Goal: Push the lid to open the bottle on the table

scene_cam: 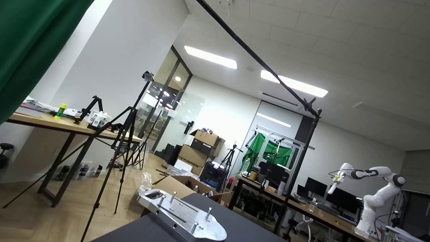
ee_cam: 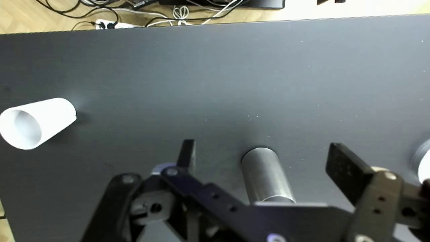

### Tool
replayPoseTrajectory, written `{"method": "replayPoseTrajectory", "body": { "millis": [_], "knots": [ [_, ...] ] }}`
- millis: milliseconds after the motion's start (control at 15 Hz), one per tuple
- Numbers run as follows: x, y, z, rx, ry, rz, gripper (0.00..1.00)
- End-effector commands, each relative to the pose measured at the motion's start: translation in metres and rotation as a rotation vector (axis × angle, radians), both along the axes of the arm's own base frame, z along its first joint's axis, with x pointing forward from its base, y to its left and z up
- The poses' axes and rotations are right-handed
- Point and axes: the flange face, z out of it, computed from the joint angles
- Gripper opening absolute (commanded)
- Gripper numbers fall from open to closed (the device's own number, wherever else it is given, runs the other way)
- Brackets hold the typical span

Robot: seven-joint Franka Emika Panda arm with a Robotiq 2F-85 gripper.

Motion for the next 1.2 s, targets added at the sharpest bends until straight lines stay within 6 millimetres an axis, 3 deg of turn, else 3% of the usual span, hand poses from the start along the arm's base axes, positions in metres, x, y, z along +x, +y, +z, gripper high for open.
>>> {"method": "replayPoseTrajectory", "body": {
  "millis": [0, 67, 133, 267, 600, 867, 933, 1133],
  "knots": [
    [0.000, 0.000, 0.001, 0.000, 0.001, 0.000, 1.00],
    [0.006, 0.000, 0.000, -0.004, -0.013, 0.009, 1.00],
    [0.012, 0.000, -0.001, -0.002, -0.019, 0.014, 0.75],
    [0.031, 0.000, -0.003, 0.005, -0.050, 0.010, 0.67],
    [0.097, 0.004, -0.018, 0.031, -0.165, -0.001, 0.31],
    [0.150, 0.023, -0.040, 0.070, -0.218, 0.007, 0.05],
    [0.162, 0.032, -0.049, 0.079, -0.214, 0.015, 0.00],
    [0.187, 0.054, -0.076, 0.102, -0.178, 0.037, 0.00]
  ]
}}
